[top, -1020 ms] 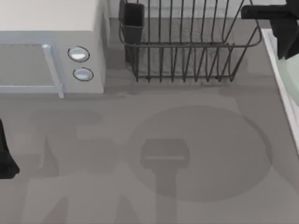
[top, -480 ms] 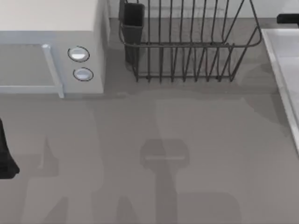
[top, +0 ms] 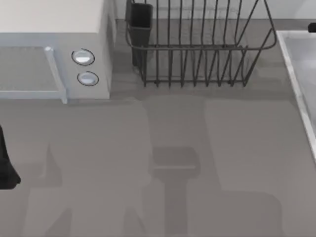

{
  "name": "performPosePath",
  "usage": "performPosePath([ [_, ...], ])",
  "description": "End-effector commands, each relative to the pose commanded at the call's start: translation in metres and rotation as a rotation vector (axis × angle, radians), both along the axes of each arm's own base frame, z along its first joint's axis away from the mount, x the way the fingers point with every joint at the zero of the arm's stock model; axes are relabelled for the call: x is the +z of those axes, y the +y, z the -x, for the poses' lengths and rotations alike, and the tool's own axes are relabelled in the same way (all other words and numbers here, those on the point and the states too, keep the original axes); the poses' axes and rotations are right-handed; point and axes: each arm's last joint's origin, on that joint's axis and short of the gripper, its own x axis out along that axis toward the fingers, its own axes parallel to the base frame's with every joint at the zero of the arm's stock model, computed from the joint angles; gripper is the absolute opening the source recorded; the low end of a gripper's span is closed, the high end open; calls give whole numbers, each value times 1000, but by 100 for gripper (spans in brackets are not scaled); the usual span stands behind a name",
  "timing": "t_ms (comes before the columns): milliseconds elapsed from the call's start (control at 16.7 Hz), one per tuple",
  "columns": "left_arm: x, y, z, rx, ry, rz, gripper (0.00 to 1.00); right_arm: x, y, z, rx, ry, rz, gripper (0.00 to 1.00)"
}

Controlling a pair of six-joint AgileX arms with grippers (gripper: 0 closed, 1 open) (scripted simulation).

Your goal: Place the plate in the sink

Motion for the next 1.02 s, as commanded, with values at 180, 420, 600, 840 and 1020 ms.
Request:
performPosePath([
  [180,0,0,0,0,0,0,100,0,0,0,0,0,0,23],
  [420,0,0,0,0,0,0,100,0,0,0,0,0,0,53],
  [600,0,0,0,0,0,0,100,0,0,0,0,0,0,75],
  [840,0,0,0,0,0,0,100,0,0,0,0,0,0,100],
  [1020,0,0,0,0,0,0,100,0,0,0,0,0,0,100],
])
